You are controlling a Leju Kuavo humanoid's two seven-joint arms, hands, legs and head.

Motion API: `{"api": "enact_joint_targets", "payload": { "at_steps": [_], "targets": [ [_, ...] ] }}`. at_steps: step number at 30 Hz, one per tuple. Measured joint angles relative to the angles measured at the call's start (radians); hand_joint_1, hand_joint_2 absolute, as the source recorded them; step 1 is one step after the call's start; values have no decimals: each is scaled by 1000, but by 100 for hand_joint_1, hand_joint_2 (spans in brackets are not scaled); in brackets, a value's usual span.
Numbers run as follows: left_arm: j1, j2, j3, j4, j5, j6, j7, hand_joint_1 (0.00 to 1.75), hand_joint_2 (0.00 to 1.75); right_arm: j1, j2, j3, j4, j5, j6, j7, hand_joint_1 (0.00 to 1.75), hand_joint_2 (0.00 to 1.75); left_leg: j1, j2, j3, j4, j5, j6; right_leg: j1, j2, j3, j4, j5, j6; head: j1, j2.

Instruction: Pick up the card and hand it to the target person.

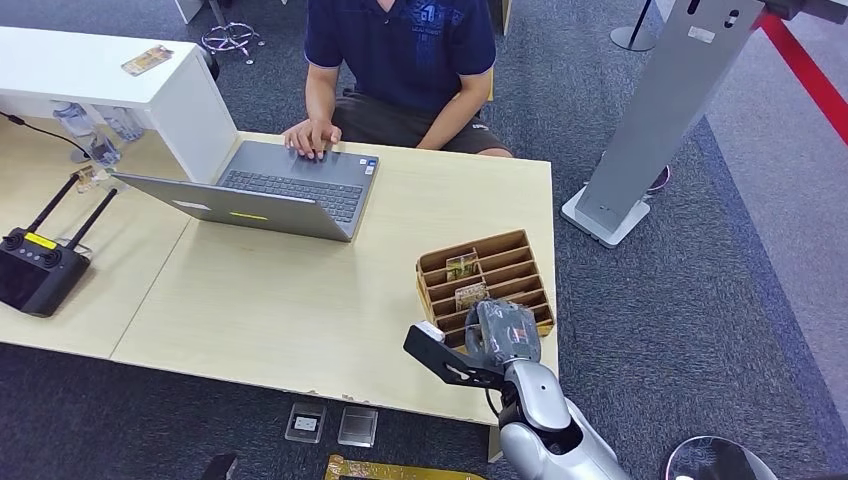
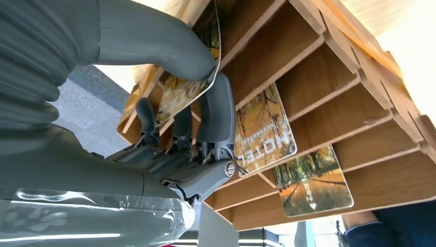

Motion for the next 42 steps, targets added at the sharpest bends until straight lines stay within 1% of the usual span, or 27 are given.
{"api": "enact_joint_targets", "payload": {
  "at_steps": [6,10,15,31,42],
  "targets": [
    [0,0,0,0,-2,-2,0,0,0,1,0,-8,0,4,-3,0,137,175,0,0,0,0,0,0,0,0,0,0,0,0,0,0],
    [0,0,0,0,-5,-3,0,0,0,3,0,-15,-1,5,-4,1,136,175,0,0,0,0,0,0,0,0,0,0,0,0,0,0],
    [0,0,0,0,-9,-3,0,0,0,6,0,-20,-3,6,-4,2,129,175,0,0,0,0,0,0,0,0,0,0,0,0,0,0],
    [0,0,0,0,-14,-3,-2,0,0,7,0,-21,-6,27,-2,-7,129,175,0,0,0,0,0,0,0,0,0,0,0,0,0,0],
    [0,0,3,0,-10,-1,-7,0,0,-13,-12,-21,-94,57,3,-11,129,175,0,0,0,0,0,0,0,0,0,0,0,0,0,0]
  ]
}}
